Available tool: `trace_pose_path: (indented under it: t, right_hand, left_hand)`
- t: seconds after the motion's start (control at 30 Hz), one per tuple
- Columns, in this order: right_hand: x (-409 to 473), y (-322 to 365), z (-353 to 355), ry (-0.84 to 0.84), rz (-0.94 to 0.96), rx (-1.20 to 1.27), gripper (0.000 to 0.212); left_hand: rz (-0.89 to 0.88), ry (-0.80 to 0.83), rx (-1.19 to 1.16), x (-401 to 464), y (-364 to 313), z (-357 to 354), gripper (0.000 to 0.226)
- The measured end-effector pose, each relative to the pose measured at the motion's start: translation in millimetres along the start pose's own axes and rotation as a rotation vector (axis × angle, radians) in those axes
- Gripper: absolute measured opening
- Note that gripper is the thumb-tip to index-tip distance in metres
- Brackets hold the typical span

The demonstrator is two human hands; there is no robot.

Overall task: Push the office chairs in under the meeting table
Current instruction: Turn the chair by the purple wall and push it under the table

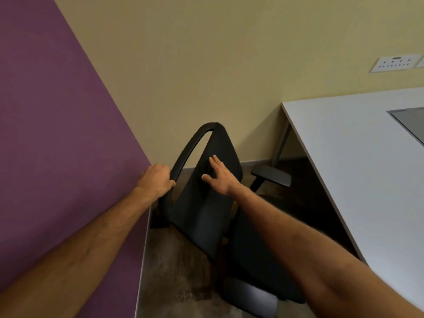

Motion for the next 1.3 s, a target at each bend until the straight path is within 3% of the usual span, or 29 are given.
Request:
trace_pose_path:
  t: [0.17,0.27,0.37,0.43,0.57,0.87,1.0,1.3]
  right_hand:
    - [-26.0,34.0,-27.5,-0.076,-0.040,0.043,0.080]
    - [-49.0,36.4,-59.4,-0.025,-0.072,0.024,0.082]
    - [-79.2,24.9,-93.1,0.033,-0.106,-0.013,0.078]
    - [-104.1,14.5,-111.9,0.058,-0.094,-0.032,0.070]
    - [-137.1,-6.0,-122.1,0.048,-0.052,-0.083,0.062]
    - [-193.6,-13.7,-101.4,0.125,0.016,-0.142,0.064]
    - [-247.6,-52.5,-98.4,0.090,0.000,-0.147,0.062]
    - [-310.6,-120.8,-49.1,0.091,-0.127,-0.447,0.051]
  left_hand:
    - [-0.103,-0.079,-0.100,-27.6,-2.4,9.3,0.022]
    - [-0.257,-0.083,-0.115,-32.4,-10.2,7.6,0.044]
    - [-0.436,0.037,0.005,-39.2,-19.0,-10.0,0.060]
    - [-0.523,0.123,0.059,-50.0,-23.6,-32.9,0.058]
    - [-0.555,0.136,-0.054,-67.3,-29.2,-60.0,0.050]
    - [-0.555,0.164,-0.008,-80.8,-34.4,-61.2,0.046]
    - [-0.642,0.202,-0.050,-90.8,-35.1,-58.9,0.057]
    - [-0.632,0.189,-0.144,-146.0,-83.8,-75.3,0.048]
Point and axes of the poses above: each hand's wrist, its own x-axis towards the middle knuckle, its own z-axis out of the back of the hand, y = z × x, the point moved 5 cm from there along x, towards the middle knuckle, and after that the axes turned 6 degrees about -z, right-handed, at the moved point
